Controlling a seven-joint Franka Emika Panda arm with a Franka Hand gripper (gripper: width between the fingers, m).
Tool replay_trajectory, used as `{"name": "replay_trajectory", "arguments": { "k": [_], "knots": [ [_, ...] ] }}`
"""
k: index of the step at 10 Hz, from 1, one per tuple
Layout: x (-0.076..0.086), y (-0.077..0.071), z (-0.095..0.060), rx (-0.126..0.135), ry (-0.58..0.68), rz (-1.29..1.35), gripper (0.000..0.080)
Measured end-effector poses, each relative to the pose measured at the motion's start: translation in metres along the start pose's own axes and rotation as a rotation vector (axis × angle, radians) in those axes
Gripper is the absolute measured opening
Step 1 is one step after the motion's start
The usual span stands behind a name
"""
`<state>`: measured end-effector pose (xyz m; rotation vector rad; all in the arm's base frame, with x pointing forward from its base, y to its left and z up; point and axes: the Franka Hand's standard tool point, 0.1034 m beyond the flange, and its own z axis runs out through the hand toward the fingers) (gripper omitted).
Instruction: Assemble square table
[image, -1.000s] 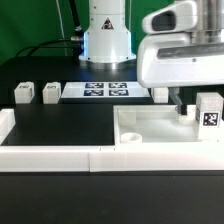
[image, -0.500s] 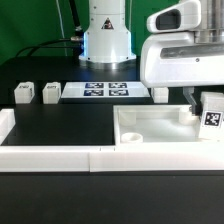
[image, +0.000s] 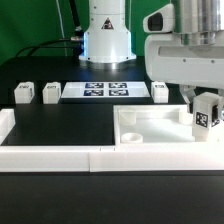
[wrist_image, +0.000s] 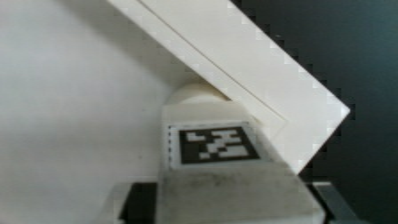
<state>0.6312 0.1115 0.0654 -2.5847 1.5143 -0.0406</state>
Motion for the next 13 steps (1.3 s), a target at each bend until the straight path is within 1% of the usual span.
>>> {"name": "replay_trajectory", "arguments": {
  "k": [2, 3, 4, 5, 6, 8, 9, 10, 11, 12, 13],
  "knots": [
    [0.002, 0.002, 0.0, 0.029, -0.029, 0.287, 0.0294],
    [0.002, 0.003, 0.0, 0.038, -0.03, 0.351, 0.0294],
    [0.0, 0.003, 0.0, 0.027, -0.03, 0.363, 0.0294],
    [-0.006, 0.003, 0.001, 0.006, -0.036, 0.383, 0.0294],
    [-0.006, 0.003, 0.001, 0.011, -0.044, 0.456, 0.0294],
    [-0.008, 0.002, 0.001, 0.011, -0.051, 0.561, 0.0294],
    [-0.01, 0.001, 0.002, 0.011, -0.067, 0.757, 0.0294],
    [-0.011, 0.001, 0.001, 0.008, -0.073, 0.866, 0.0294],
    [-0.01, 0.002, 0.002, 0.01, -0.071, 0.799, 0.0294],
    [-0.011, 0.002, 0.002, 0.011, -0.072, 0.785, 0.0369],
    [-0.008, 0.002, 0.002, 0.018, -0.07, 0.64, 0.0508]
  ]
}}
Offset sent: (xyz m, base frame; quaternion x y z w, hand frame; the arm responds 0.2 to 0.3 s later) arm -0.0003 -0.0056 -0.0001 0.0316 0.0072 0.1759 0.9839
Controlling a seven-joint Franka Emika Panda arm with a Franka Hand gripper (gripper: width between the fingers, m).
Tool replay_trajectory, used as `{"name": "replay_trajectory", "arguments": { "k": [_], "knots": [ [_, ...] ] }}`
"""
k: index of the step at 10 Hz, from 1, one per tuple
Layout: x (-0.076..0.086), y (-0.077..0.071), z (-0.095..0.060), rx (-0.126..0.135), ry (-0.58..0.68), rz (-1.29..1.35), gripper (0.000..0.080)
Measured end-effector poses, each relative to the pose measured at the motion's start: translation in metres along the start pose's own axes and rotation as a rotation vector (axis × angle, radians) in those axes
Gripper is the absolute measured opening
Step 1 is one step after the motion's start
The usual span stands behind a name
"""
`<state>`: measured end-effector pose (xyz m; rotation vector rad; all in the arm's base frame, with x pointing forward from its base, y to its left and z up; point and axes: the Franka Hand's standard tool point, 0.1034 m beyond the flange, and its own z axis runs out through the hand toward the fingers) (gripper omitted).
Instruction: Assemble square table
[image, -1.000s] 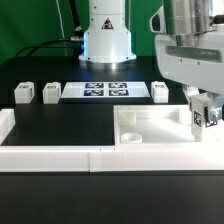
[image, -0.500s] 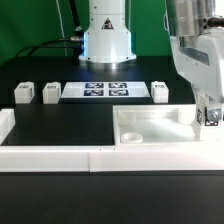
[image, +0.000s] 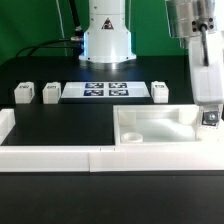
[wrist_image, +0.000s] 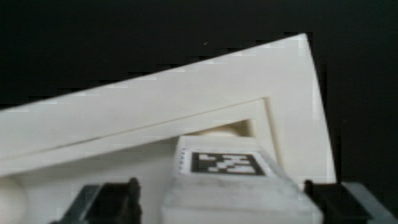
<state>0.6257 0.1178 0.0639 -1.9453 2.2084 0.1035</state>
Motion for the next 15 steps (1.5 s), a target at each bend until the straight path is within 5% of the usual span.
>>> {"name": "replay_trajectory", "arguments": {
  "k": [1, 2, 3, 6, 8, 10, 12, 15],
  "knots": [
    [0.0028, -0.0008, -0.0005, -0.001, 0.003, -0.17, 0.0508],
    [0.0034, -0.0007, -0.0006, -0.007, 0.009, -0.339, 0.062],
    [0.0032, -0.0006, -0.0003, -0.006, 0.008, -0.344, 0.064],
    [0.004, -0.0001, -0.0002, -0.015, 0.014, -0.613, 0.0648],
    [0.0016, 0.0005, -0.0027, -0.059, 0.021, -0.981, 0.0649],
    [-0.0002, 0.0016, -0.0016, -0.063, 0.015, -1.163, 0.0649],
    [0.0003, 0.0014, -0.0017, -0.063, 0.016, -1.134, 0.0385],
    [-0.0002, 0.0016, -0.0015, -0.059, 0.02, -0.921, 0.0291]
  ]
}}
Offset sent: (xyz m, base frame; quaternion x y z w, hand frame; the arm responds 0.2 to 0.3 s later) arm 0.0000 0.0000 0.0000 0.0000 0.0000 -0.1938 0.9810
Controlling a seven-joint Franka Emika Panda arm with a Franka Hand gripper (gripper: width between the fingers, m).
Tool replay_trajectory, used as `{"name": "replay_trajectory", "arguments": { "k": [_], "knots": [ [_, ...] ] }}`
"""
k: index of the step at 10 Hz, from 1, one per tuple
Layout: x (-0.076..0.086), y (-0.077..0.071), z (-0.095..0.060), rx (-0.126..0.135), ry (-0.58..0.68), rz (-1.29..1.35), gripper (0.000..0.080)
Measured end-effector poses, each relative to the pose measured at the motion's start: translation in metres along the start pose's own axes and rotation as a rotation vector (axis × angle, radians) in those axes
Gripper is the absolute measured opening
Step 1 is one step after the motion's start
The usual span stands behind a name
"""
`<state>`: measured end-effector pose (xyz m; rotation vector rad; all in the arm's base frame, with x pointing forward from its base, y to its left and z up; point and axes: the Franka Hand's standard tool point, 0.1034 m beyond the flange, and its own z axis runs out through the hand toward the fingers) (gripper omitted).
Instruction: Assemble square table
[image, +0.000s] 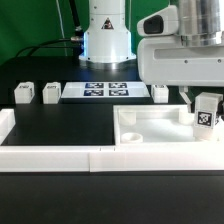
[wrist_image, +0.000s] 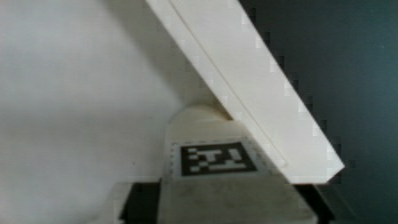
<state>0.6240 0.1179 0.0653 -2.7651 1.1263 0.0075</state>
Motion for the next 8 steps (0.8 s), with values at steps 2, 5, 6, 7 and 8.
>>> {"name": "replay_trajectory", "arguments": {
  "k": [2, 5, 6, 7, 8],
  "knots": [
    [0.0019, 0.0001, -0.0001, 0.008, -0.005, 0.231, 0.0291],
    [0.0041, -0.002, 0.0005, 0.023, -0.02, 0.598, 0.0291],
    [0.0022, -0.0043, 0.0013, 0.027, -0.026, 0.745, 0.0291],
    [0.0025, -0.0053, 0.0013, 0.031, -0.023, 0.841, 0.0291],
    [0.0031, -0.0061, 0.0013, 0.043, -0.023, 0.977, 0.0291]
  ]
}}
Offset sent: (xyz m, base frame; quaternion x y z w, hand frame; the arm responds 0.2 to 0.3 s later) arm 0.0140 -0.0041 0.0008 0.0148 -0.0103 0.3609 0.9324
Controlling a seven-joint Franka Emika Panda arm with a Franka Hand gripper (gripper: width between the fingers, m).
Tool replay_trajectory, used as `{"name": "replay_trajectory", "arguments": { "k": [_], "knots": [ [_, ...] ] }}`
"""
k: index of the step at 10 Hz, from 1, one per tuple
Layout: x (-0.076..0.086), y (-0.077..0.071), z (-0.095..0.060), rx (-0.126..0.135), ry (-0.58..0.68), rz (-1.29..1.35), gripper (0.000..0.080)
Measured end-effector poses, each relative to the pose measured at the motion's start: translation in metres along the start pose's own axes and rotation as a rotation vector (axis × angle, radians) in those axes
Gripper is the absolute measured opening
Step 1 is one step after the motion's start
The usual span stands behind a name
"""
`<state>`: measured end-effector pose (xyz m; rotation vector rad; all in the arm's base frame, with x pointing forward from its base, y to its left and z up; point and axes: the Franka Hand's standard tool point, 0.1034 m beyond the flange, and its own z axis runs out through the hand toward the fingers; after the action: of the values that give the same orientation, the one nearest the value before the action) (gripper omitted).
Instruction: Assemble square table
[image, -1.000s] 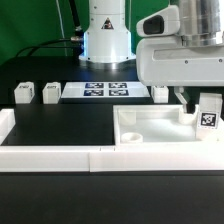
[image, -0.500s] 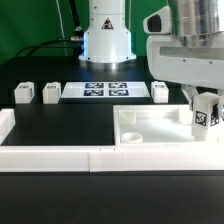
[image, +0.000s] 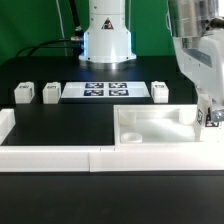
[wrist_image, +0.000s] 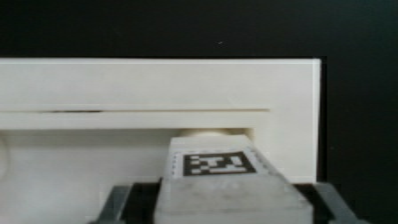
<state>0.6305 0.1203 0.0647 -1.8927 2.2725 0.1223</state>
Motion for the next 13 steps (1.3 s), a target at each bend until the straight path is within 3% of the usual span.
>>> {"name": "replay_trajectory", "arguments": {
  "k": [4, 7, 9, 10, 13],
  "knots": [
    [0.002, -0.001, -0.001, 0.012, -0.009, 0.229, 0.0291],
    [0.003, 0.0, 0.0, 0.01, -0.006, 0.221, 0.0293],
    [0.001, 0.0, -0.001, 0.011, -0.006, 0.212, 0.0605],
    [-0.003, 0.0, -0.011, 0.019, -0.014, 0.178, 0.0637],
    [-0.017, 0.014, -0.043, 0.044, -0.035, 0.155, 0.0637]
  ]
}}
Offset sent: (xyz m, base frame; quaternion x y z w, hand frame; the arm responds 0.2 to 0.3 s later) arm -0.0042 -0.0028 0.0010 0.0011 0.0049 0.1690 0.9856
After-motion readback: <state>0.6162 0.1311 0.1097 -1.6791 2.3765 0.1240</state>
